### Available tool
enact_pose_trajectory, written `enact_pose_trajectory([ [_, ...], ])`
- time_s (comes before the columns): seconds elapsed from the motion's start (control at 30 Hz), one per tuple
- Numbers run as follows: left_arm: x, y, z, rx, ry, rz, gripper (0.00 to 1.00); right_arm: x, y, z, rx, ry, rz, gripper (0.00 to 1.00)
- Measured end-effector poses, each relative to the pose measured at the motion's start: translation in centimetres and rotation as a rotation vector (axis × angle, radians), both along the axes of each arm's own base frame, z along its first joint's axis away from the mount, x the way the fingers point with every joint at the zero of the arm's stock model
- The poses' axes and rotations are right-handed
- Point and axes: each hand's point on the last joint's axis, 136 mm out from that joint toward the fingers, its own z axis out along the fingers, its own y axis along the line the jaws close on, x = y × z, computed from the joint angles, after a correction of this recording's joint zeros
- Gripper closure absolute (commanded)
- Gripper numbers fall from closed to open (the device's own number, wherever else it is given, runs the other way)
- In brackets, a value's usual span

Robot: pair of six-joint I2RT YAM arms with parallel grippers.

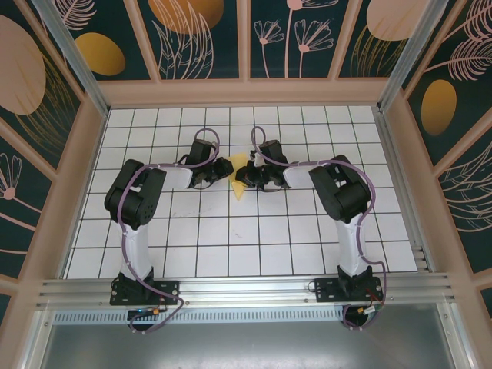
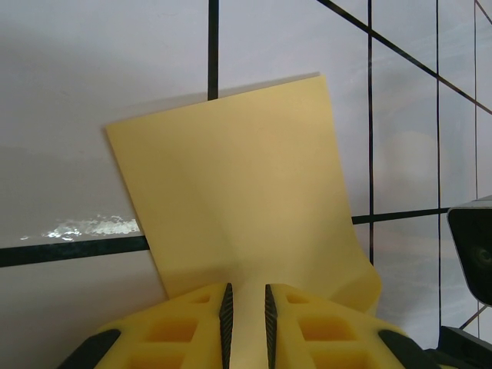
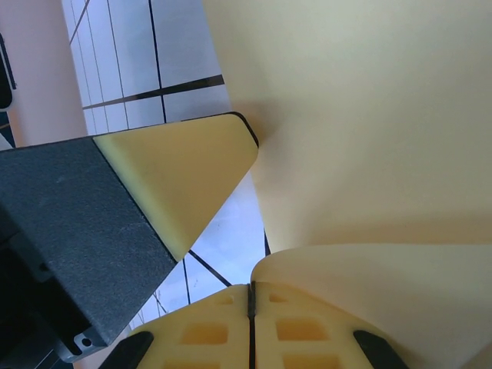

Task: Fold a paper plane with a square sheet of paper (pick it up from the middle)
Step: Third fold the triangle at the center of the table.

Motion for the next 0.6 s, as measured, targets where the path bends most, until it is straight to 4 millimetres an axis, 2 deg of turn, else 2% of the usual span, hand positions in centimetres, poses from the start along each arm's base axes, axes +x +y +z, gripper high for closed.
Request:
enact_pose_trajectory([
  [0.6, 0.00, -0.01, 0.01, 0.000, 0.000, -0.001, 0.79, -0.07, -0.04, -0.85, -0.019, 0.003, 0.009, 0.93],
])
